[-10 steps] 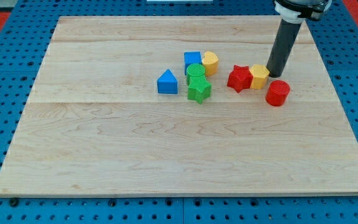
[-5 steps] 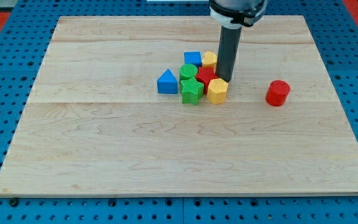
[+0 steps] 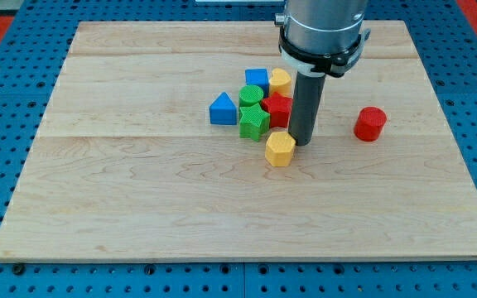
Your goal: Nudge the red star to the left and yellow hexagon to the left and down
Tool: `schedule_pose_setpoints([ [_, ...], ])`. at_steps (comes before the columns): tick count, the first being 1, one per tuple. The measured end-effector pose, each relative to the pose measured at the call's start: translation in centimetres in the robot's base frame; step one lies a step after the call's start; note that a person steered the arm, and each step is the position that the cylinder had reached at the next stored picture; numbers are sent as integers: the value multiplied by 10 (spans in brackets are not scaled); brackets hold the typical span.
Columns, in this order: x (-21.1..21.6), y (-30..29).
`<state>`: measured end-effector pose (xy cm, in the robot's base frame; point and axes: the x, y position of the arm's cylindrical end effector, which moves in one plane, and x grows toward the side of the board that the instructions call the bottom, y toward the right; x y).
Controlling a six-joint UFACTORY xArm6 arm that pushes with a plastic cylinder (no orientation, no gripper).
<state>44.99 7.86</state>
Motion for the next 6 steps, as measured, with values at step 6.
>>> schedule_pose_setpoints([
  [6,-62,68],
])
